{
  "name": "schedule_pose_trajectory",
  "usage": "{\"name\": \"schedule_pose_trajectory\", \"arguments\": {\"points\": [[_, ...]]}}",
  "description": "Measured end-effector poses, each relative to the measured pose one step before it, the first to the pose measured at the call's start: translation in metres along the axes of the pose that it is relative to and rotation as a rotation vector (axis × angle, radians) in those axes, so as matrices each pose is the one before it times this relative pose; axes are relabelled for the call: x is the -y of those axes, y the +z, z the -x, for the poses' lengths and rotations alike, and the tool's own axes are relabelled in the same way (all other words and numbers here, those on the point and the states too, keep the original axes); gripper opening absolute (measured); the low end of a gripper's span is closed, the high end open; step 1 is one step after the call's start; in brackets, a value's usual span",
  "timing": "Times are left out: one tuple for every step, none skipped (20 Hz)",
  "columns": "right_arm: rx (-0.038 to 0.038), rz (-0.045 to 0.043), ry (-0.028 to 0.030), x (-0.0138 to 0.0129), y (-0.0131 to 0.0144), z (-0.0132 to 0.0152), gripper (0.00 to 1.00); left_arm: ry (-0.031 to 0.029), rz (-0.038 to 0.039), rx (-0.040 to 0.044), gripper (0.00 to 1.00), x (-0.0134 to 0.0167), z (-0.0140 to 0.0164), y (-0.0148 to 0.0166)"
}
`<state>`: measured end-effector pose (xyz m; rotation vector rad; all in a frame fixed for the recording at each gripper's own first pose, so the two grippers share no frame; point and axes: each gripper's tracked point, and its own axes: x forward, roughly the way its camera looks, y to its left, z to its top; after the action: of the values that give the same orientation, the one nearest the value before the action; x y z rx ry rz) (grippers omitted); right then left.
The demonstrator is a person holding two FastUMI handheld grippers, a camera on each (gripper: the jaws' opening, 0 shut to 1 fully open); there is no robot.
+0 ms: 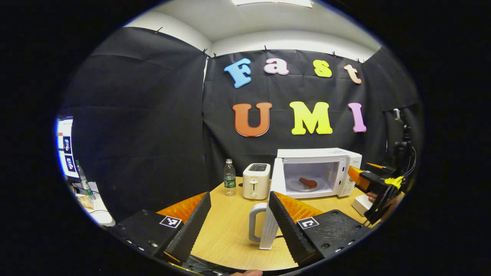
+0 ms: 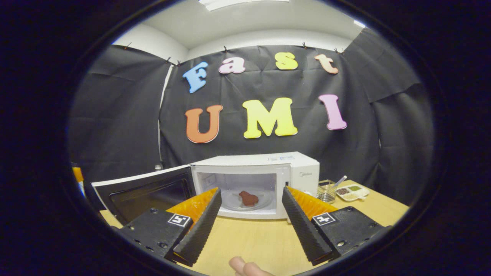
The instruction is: Open the microwave oven with the left hand, put the food in, and close the microwave oven.
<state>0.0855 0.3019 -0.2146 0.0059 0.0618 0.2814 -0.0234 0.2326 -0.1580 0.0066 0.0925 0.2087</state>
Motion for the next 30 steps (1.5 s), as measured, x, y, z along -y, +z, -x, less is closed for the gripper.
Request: {"name": "schedule_pose_trajectory", "arguments": {"points": [[0.00552, 0.01346, 0.00711, 0.00582, 0.00661, 0.01925, 0.89, -0.00575, -0.00911, 0.00363, 0.92, -0.00003, 0.00007, -0.00028], [0.00249, 0.00803, 0.00341, 0.00661, 0.00777, 0.0206, 1.0, -0.00025, -0.00336, 0.00218, 0.82, 0.00024, -0.00012, 0.00143], [0.0025, 0.01205, 0.0045, 0.00533, 0.00637, 0.01803, 1.0, -0.01141, -0.00331, -0.00033, 0.67, 0.0013, -0.00164, 0.00034], [0.00421, 0.01685, -0.00169, 0.00724, 0.00624, 0.01735, 1.0, -0.0146, -0.00111, 0.00257, 0.55, 0.00351, 0.00242, -0.00031], [0.00952, 0.02054, -0.00798, 0.00865, 0.00688, 0.01742, 0.89, -0.0003, 0.00027, 0.0078, 0.43, 0.00057, 0.00175, 0.00233], [0.01379, 0.0191, -0.00892, 0.00885, 0.00711, 0.01724, 0.9, -0.01195, -0.00316, 0.00879, 0.35, 0.00104, -0.00362, 0.0008], [0.01404, 0.01539, -0.00468, 0.00653, 0.00666, 0.01667, 0.89, 0.00222, -0.00864, 0.00721, 0.28, 0.00244, 0.00686, 0.00158], [0.00862, 0.0143, -0.00147, 0.00493, 0.00437, 0.01472, 1.0, -0.0107, 0.00032, 0.00234, 0.05, 0.00014, -0.00381, 0.00114], [0.00468, 0.01526, -0.00092, 0.00473, 0.00425, 0.01405, 0.89, -0.0008, 0.00471, 0.00723, 0.08, 0.00112, -0.00235, 0.00059], [0.00566, 0.0115, 0.00424, 0.00408, 0.00438, 0.01306, 0.89, -0.012, 0.00008, -0.01722, 0.0, 0.00346, -0.00181, -0.00621], [0.00098, 0.00827, 0.00415, 0.00248, 0.00403, 0.01164, 0.9, -0.00097, -0.00413, -0.01321, 0.0, 0.00167, -0.0014, -0.00721], [0.00402, 0.00193, 0.00273, 0.00455, 0.0045, 0.00999, 0.91, 0.00405, -0.00027, -0.00979, 0.01, -0.00494, -0.00241, -0.00282], [0.00065, -0.00591, -0.00027, 0.00469, 0.00397, 0.00868, 0.91, -0.006, 0.007, -0.0104, 0.0, 0.00026, -0.00356, -0.00588], [-0.0014, -0.01206, 0.00245, 0.00379, 0.00252, 0.00694, 0.95, -0.0016, 0.01305, -0.01651, 0.0, 0.0005, -0.00374, -0.00525], [0.00371, -0.016, 0.00769, 0.00177, 0.0037, 0.00612, 0.95, -0.0036, 0.01741, -0.00989, 0.0, -0.00098, -0.00516, -0.0073], [-0.001, -0.01035, 0.00901, 0.00036, 0.0032, 0.00383, 0.95, -0.0109, 0.01664, -0.00908, 0.0, 0.00013, -0.0028, -0.00543], [-0.0047, -0.00748, -0.0007, 0.00286, -0.00026, 0.00342, 1.0, -0.00014, 0.00898, -0.00667, 0.0, -0.00309, -0.00396, -0.00564], [-0.003, -0.00151, -0.00699, 0.00462, -0.00015, 0.0013, 0.95, -0.00341, 0.00723, -0.00615, 0.0, -0.00309, -0.0058, -0.0066], [-0.0019, 0.00166, -0.0107, 0.00491, 0.00036, 0.0017, 0.95, -0.00383, 0.00613, -0.01009, 0.0, -0.00181, -0.00445, -0.00767], [-0.00797, 0.00474, -0.00735, 0.003, -0.00127, 0.00098, 0.95, 0.00354, 0.0063, -0.01381, 0.0, -0.00376, -0.00611, -0.00696], [-0.00334, 0.00235, -0.00132, 0.00116, -0.0004, 0.00101, 0.95, 0.00049, 0.00442, -0.01517, 0.0, -0.00291, -0.00599, -0.0067], [-0.00017, -0.00049, -0.00159, 0.00109, -0.00002, 0.00041, 0.95, -0.0024, 0.00265, -0.00473, 0.0, -0.0023, -0.00497, -0.00414], [0.00203, 0.00031, -0.00321, 0.00118, 0.00118, 0.00091, 0.95, -0.00772, 0.00178, -0.00091, 0.0, -0.00085, -0.00572, -0.00317], [-0.00064, 0.00142, -0.0047, 0.00251, 0.00041, 0.00045, 0.95, -0.00632, 0.0076, -0.01649, 0.0, -0.0007, -0.00428, -0.00628], [-0.0012, 0.00354, -0.00021, 0.00061, 0.00029, 0.00065, 0.95, -0.01314, 0.00969, -0.00683, 0.0, 0.00263, -0.00485, -0.00393], [-0.00057, 0.0014, 0.00016, 0.00048, 0.00127, 0.00001, 0.95, -0.00429, 0.00969, -0.00079, 0.0, 0.00269, -0.00182, -0.00189], [0.00189, 0.00025, -0.00012, 0.00027, 0.00186, 0.00045, 0.95, 0.00213, -0.00197, 0.00265, 0.0, -0.00011, -0.00182, -0.00204], [0.00192, 0.00063, -0.00133, 0.00119, 0.0016, 0.00002, 0.95, -0.00903, -0.00542, -0.00154, 0.0, 0.00553, 0.00041, -0.00295], [0.0007, 0.00341, -0.00042, 0.00048, 0.00136, -0.00024, 0.95, -0.01639, -0.00137, 0.00602, 0.0, 0.00773, 0.00129, 0.00055], [0.0015, 0.00463, -0.0023, 0.0005, 0.00153, 0.00049, 0.95, -0.02049, 0.00637, -0.00033, 0.0, 0.00843, 0.00124, -0.00076]]}}
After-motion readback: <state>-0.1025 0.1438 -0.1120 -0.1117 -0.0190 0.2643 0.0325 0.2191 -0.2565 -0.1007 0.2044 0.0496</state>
